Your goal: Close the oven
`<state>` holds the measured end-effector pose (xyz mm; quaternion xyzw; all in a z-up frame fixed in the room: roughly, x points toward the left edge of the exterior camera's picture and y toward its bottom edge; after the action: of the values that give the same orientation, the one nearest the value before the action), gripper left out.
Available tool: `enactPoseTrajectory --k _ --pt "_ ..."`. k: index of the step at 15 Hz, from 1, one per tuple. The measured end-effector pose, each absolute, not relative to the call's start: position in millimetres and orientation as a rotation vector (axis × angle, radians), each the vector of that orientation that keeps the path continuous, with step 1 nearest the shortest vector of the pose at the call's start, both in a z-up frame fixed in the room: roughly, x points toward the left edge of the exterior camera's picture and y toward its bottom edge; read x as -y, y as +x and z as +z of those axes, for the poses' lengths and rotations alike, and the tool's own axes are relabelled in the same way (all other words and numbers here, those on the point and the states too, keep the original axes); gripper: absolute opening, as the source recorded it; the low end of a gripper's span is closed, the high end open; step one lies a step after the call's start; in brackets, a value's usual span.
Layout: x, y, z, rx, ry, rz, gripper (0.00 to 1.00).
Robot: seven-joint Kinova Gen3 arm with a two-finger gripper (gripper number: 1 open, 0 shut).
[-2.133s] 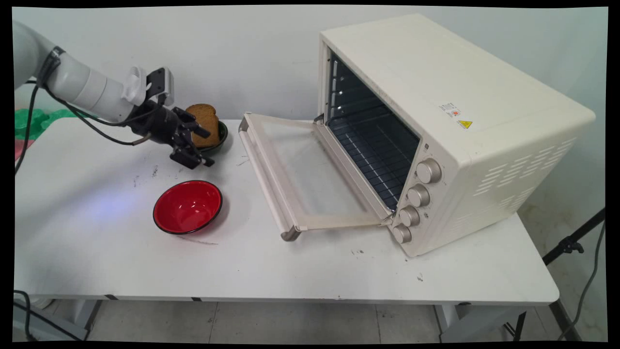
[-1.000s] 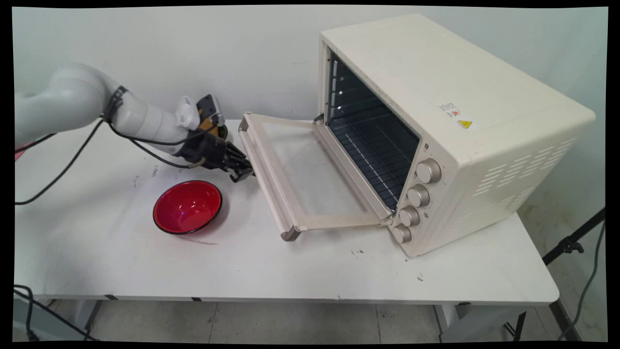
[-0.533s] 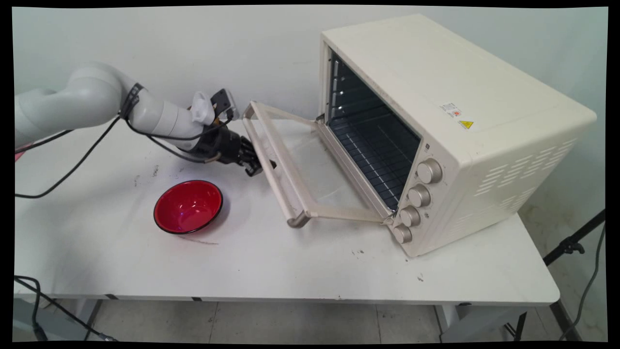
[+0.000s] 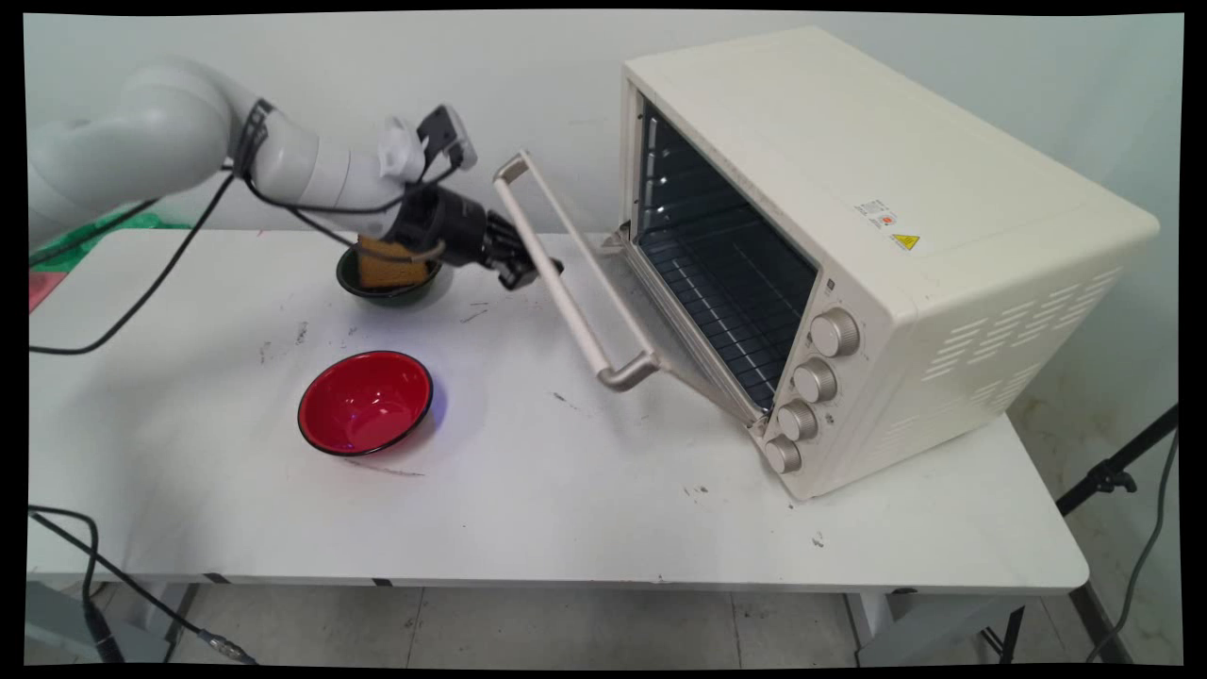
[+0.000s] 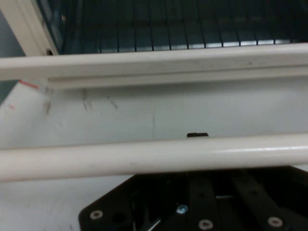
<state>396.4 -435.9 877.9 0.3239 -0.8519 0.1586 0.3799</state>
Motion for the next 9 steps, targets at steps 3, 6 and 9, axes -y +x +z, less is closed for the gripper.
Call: enactPoseTrajectory --k 3,6,9 --pt "442.6 392.6 898.1 2.153 0.807 0.416 0.0" --pt "448.7 389.8 915.6 2.133 0.789 0.424 0.0" --pt "453.3 388.2 929.6 2.117 0.772 0.428 0.0"
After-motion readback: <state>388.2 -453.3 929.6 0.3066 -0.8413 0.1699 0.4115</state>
